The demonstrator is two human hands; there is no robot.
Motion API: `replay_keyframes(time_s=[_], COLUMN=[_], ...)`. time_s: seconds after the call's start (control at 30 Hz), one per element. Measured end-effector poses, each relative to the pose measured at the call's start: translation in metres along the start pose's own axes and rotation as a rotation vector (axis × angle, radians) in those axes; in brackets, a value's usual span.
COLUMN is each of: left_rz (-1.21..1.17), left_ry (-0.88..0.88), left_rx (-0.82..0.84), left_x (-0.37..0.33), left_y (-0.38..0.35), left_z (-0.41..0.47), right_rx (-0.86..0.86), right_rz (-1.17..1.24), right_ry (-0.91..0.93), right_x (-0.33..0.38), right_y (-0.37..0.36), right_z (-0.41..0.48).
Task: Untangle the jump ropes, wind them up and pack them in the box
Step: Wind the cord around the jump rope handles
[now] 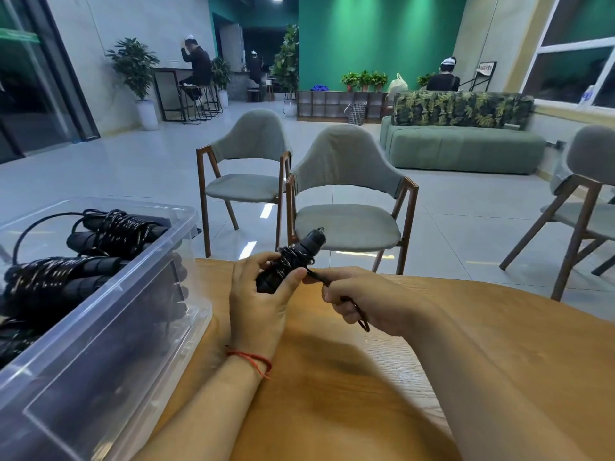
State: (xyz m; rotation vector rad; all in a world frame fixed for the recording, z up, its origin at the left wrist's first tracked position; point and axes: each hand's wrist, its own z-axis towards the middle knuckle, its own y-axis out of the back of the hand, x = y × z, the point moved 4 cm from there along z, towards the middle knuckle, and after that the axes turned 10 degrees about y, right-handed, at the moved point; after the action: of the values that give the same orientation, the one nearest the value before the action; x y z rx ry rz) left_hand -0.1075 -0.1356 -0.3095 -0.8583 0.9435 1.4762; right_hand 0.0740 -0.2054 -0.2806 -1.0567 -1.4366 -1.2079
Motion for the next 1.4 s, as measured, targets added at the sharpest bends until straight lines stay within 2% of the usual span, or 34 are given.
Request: replay_keyframes(time_s=[0.13,0.23,0.37,0.53,0.63,0.73,0.83,1.0,1.1,1.23,1.4], left_rz=[0.162,0.269,0.407,0.486,0.509,0.483,0.439,0.336,0.174,-0.106,-0.080], left_ry=[-0.142,-0.246,-0.405,-0.504,-0.571,-0.625,-0.659,-0.770,-0.610,-0.327,-0.172], left_rx=[0.002,0.022,-0.007,-0.034,-0.028,0.035,0.147,0.499,0.582,0.455,0.332], left_x=[-0.005,-0.008,-0.016,-0.020,-0.025,-0.025,-0.026,-0.039,-0.043,-0.054,-0.078], left_y=[-0.003,-0.006,-0.007,-0.005,-0.006,-0.006,-0.008,-0.025,-0.026,-0.009,0.001], left_z=[-0.004,-0.009,-0.011,-0.008,-0.011,-0.009,-0.008,-0.033,-0.034,-0.018,0.005], right_rx=[-0.109,-0.205,-0.246,-0.332,-0.351,-0.371,-0.408,-0.443,-0.486,-0.449,-0.419], right_rz=[-0.174,-0.109,-0.032,0.125,0.127,0.295,0.320,0.325,0.306,0.292,0.218], right_ry=[-0.063,-0.093,-0.093,0.015,0.085,0.059,0.035,0.043,0.067,0.132,0.185], right_x=[0.011,0.019,0.022,0.023,0.025,0.018,0.016,0.014,0.012,0.014,0.030], right_y=[0.010,0.016,0.010,-0.003,-0.013,-0.021,-0.018,-0.011,-0.007,-0.005,0.003], right_z=[-0.003,-0.008,-0.009,-0.001,0.003,0.006,0.004,0.001,0.002,0.003,-0.004])
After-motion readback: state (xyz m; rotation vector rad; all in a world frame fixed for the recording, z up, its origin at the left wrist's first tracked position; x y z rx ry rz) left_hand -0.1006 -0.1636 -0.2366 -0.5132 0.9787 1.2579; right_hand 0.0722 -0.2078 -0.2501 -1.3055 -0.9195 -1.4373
